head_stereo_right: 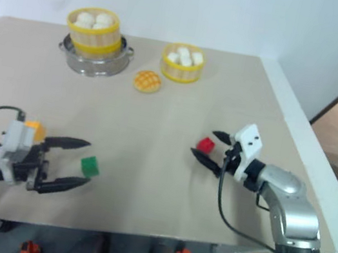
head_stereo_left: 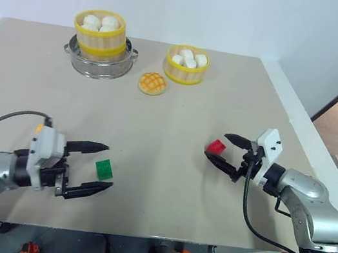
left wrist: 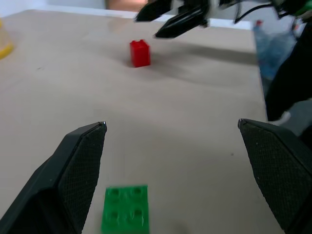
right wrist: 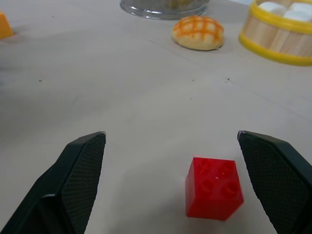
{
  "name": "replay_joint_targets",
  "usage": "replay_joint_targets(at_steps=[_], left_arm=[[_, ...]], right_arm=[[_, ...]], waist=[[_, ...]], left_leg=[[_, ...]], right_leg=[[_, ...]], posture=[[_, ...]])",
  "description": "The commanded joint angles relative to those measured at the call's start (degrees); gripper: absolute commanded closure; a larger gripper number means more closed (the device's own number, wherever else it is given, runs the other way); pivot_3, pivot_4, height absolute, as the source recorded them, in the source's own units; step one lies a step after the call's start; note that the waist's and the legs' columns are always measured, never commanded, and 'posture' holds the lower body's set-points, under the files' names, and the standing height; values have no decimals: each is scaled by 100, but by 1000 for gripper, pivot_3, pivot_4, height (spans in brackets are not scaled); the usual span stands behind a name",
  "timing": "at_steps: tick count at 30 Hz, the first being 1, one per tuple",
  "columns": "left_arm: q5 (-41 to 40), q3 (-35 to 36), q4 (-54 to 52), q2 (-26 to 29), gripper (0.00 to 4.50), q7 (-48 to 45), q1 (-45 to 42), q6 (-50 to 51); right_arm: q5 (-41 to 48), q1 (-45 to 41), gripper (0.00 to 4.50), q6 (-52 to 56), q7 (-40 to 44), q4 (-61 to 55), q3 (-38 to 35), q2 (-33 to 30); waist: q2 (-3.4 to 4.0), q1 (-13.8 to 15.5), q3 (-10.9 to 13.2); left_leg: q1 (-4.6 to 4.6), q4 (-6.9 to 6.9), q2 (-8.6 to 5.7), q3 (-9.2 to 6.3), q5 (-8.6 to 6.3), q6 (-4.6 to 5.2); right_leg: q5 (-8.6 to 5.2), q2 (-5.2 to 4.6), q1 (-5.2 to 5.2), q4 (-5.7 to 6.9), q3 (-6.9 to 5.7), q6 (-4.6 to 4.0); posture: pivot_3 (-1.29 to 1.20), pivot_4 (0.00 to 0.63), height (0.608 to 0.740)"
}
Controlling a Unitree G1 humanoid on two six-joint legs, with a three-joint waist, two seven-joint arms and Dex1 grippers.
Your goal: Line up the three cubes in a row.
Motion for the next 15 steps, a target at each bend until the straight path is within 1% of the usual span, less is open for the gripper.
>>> replay_joint_targets(at_steps=[1, 5, 9, 12, 15], left_arm=[[88, -264, 199, 14, 29, -221, -341, -1], [174, -476, 320, -24, 29, -358, -564, -56], [233, -516, 394, -63, 29, -385, -611, -84], [257, -528, 375, -58, 29, -427, -564, -100], [248, -523, 311, -66, 29, -414, -525, -97]], right_arm=[[-274, -188, 0, -330, -91, 327, 45, 49], [-470, -385, 0, -671, -219, 917, 0, 165], [-529, -485, 0, -854, -121, 1322, 25, 188], [-527, -629, 0, -815, 7, 1714, 122, 268], [-441, -669, 0, -607, 211, 1859, 181, 315]], waist=[[0, -6, 0], [0, -12, 0], [0, -10, 0], [0, -11, 0], [1, -10, 0]], left_leg=[[0, 0, 0, 0, 0, 0], [2, 0, 6, 2, 0, 1], [3, 0, 10, -1, 0, 1], [4, 0, 15, 0, 0, 1], [4, 1, 16, -2, 0, 1]], right_leg=[[0, 1, 0, 0, 1, 0], [2, 11, -1, 1, 9, 0], [2, 22, 0, 3, 15, 0], [3, 30, 1, 3, 23, -1], [3, 37, 2, 4, 28, -1]], posture=[[0, 150, 740], [0, 150, 740], [0, 150, 740], [0, 150, 740], [0, 150, 740]])
